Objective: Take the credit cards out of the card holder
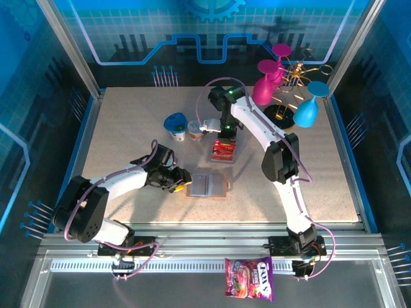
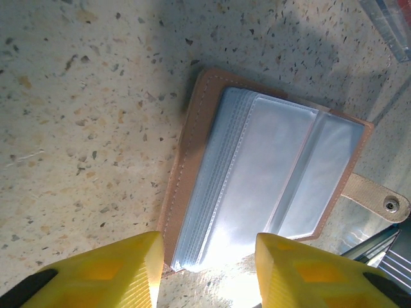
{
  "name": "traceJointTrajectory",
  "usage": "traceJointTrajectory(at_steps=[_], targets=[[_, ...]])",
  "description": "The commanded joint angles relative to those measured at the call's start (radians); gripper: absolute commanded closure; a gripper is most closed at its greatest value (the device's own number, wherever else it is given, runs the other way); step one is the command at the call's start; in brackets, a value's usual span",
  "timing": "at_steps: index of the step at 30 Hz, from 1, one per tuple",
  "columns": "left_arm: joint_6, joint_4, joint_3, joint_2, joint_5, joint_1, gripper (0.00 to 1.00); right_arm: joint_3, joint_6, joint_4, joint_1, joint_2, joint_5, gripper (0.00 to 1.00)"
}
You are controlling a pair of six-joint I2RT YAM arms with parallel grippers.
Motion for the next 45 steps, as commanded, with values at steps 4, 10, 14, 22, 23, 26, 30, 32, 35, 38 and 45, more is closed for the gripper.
traceJointTrajectory(at_steps=[4,10,14,22,23,26,30,32,35,38,45], targets=[[0.014,-0.036,0.008,-0.027,-0.013,0.013,0.57,0.029,-0.020,-0.033,-0.004,0.056,-0.005,1.00],[0.015,-0.038,0.002,-0.030,-0.015,0.015,0.57,0.022,-0.018,-0.028,-0.004,0.076,-0.016,1.00],[0.013,-0.035,-0.001,-0.032,-0.015,0.015,0.57,0.005,-0.017,-0.018,0.001,0.081,-0.020,1.00],[0.012,-0.035,0.001,-0.038,-0.017,0.016,0.57,-0.006,-0.007,0.016,0.003,0.062,-0.002,0.86],[0.012,-0.034,0.001,-0.039,-0.016,0.016,0.57,-0.005,-0.005,0.018,0.004,0.052,0.003,0.84],[0.008,-0.026,0.001,-0.036,-0.013,0.016,0.57,-0.007,0.002,0.028,0.006,0.026,0.008,0.81],[0.008,-0.018,0.006,-0.029,-0.007,0.016,0.57,-0.032,0.019,0.043,0.007,-0.027,0.006,0.79],[0.010,-0.013,0.009,-0.027,-0.004,0.016,0.57,-0.058,0.037,0.058,0.009,-0.053,0.009,0.79],[0.012,-0.002,0.015,-0.021,0.002,0.016,0.57,-0.123,0.077,0.098,0.012,-0.098,-0.004,0.79],[0.012,0.011,0.027,-0.008,0.008,0.016,0.57,-0.206,0.136,0.171,0.016,-0.159,-0.018,0.78],[0.002,0.046,0.045,0.013,0.017,0.015,0.58,-0.406,0.329,0.325,0.035,-0.304,-0.098,0.76]])
